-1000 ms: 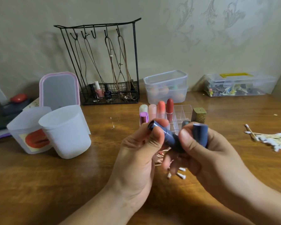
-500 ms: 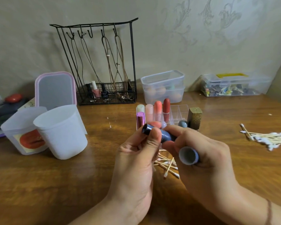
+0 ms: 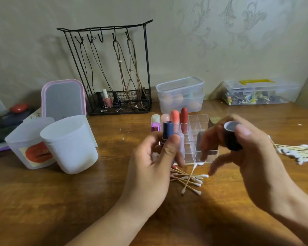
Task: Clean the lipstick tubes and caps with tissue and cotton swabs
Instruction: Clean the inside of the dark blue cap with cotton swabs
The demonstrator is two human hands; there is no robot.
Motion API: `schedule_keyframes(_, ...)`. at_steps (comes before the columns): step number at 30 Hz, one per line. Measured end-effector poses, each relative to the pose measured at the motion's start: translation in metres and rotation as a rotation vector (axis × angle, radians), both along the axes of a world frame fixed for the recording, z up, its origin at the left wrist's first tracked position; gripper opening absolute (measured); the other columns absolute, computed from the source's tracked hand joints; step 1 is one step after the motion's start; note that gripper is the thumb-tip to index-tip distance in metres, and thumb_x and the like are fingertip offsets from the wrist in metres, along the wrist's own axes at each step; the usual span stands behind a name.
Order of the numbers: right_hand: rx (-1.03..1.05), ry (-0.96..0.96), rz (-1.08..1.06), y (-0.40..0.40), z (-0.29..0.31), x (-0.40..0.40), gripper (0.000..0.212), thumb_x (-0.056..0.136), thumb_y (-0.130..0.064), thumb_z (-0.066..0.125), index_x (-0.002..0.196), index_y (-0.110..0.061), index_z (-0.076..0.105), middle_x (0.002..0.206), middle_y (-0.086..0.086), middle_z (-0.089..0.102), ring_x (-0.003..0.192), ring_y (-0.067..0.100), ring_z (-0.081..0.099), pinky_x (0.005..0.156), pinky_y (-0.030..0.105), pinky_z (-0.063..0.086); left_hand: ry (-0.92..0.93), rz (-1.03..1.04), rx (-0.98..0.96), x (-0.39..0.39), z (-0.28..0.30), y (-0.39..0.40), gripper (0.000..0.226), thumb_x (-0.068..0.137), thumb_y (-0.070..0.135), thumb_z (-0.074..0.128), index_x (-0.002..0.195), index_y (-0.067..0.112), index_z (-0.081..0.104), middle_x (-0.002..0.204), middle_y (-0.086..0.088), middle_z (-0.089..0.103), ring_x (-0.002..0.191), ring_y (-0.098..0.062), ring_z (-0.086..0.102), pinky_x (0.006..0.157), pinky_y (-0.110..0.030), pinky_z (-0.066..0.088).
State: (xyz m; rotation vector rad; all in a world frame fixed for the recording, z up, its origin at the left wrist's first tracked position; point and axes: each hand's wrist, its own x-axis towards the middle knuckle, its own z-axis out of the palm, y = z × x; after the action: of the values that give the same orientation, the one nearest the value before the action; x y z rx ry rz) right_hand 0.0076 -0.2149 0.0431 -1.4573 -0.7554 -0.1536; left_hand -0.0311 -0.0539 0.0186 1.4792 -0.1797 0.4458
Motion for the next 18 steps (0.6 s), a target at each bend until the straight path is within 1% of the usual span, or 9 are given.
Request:
schedule_keyframes(3, -0.145, -0.081, -0.080, -0.001, -0.002, 0.006, 0.023, 0.091, -0.051, 0.049, 0.087, -0.029, 0.054, 0.076, 0.007, 0.062, 0.056, 0.027, 0.064, 0.044, 0.041, 0.051, 0.019, -0.013, 0.084, 0.000, 0.000, 0.001, 0.033, 0.082, 0.051, 0.053, 0.098, 0.024, 0.064, 0.066, 0.013, 0.063, 0.058, 0.002, 0.052, 0.051, -0.012, 0.041)
schedule_keyframes(5, -0.266, -0.143, -0.154, -0.001, -0.002, 0.009, 0.020, 0.089, -0.053, 0.058, 0.096, -0.035, 0.055, 0.076, -0.001, 0.065, 0.052, 0.020, 0.064, 0.045, 0.028, 0.050, 0.034, -0.043, 0.092, 0.000, -0.001, 0.001, 0.038, 0.087, 0.053, 0.046, 0.104, 0.023, 0.062, 0.075, 0.010, 0.067, 0.055, -0.003, 0.044, 0.048, -0.018, 0.038)
schedule_keyframes(6, -0.299, -0.134, -0.185, -0.002, -0.001, 0.010, 0.025, 0.083, -0.054, 0.065, 0.097, -0.035, 0.056, 0.077, -0.004, 0.067, 0.048, 0.017, 0.062, 0.045, 0.023, 0.048, 0.047, -0.045, 0.098, -0.001, -0.002, 0.001, 0.040, 0.088, 0.054, 0.042, 0.108, 0.024, 0.060, 0.081, 0.008, 0.067, 0.054, -0.007, 0.040, 0.047, -0.021, 0.036)
schedule_keyframes(8, -0.324, -0.092, -0.208, -0.005, -0.001, 0.013, 0.040, 0.066, -0.052, 0.072, 0.097, -0.035, 0.053, 0.077, -0.009, 0.069, 0.045, 0.014, 0.058, 0.045, 0.018, 0.045, 0.075, -0.059, 0.095, -0.001, -0.002, 0.002, 0.039, 0.088, 0.051, 0.037, 0.111, 0.028, 0.059, 0.078, 0.015, 0.063, 0.051, -0.005, 0.038, 0.048, -0.014, 0.034)
schedule_keyframes(11, -0.334, -0.149, -0.260, -0.008, 0.000, 0.016, 0.042, 0.062, -0.053, 0.074, 0.092, -0.038, 0.050, 0.080, -0.010, 0.069, 0.052, 0.014, 0.058, 0.049, 0.020, 0.048, 0.071, -0.071, 0.125, -0.001, 0.000, 0.002, 0.031, 0.091, 0.042, 0.041, 0.111, 0.028, 0.061, 0.074, 0.023, 0.058, 0.054, 0.002, 0.047, 0.052, -0.007, 0.037)
schedule_keyframes(13, -0.318, -0.184, -0.277, -0.009, -0.001, 0.017, 0.036, 0.065, -0.050, 0.075, 0.094, -0.040, 0.056, 0.086, -0.009, 0.067, 0.060, 0.019, 0.061, 0.052, 0.032, 0.054, 0.069, -0.064, 0.204, -0.001, 0.000, 0.002, 0.029, 0.091, 0.043, 0.046, 0.113, 0.029, 0.058, 0.078, 0.022, 0.061, 0.059, 0.004, 0.051, 0.056, -0.009, 0.039)
schedule_keyframes(15, -0.290, -0.191, -0.250, -0.009, -0.002, 0.017, 0.031, 0.072, -0.043, 0.074, 0.100, -0.041, 0.061, 0.090, -0.007, 0.065, 0.061, 0.023, 0.061, 0.055, 0.041, 0.057, 0.074, -0.051, 0.248, -0.002, -0.001, 0.003, 0.028, 0.086, 0.043, 0.050, 0.111, 0.033, 0.057, 0.091, 0.015, 0.066, 0.067, 0.004, 0.055, 0.061, -0.011, 0.041)
schedule_keyframes(16, -0.275, -0.185, -0.216, -0.009, -0.002, 0.017, 0.030, 0.076, -0.039, 0.073, 0.104, -0.040, 0.063, 0.091, -0.006, 0.065, 0.060, 0.022, 0.062, 0.055, 0.041, 0.056, 0.073, -0.050, 0.250, -0.003, -0.001, 0.003, 0.028, 0.084, 0.043, 0.052, 0.111, 0.035, 0.057, 0.096, 0.014, 0.066, 0.072, 0.003, 0.057, 0.064, -0.011, 0.042)
schedule_keyframes(18, -0.231, -0.156, -0.137, -0.008, -0.002, 0.015, 0.030, 0.083, -0.030, 0.068, 0.113, -0.034, 0.064, 0.089, -0.006, 0.067, 0.054, 0.017, 0.062, 0.051, 0.027, 0.052, 0.074, -0.052, 0.251, -0.004, 0.001, 0.002, 0.029, 0.083, 0.041, 0.054, 0.110, 0.034, 0.056, 0.100, 0.015, 0.066, 0.085, 0.002, 0.061, 0.071, -0.012, 0.045)
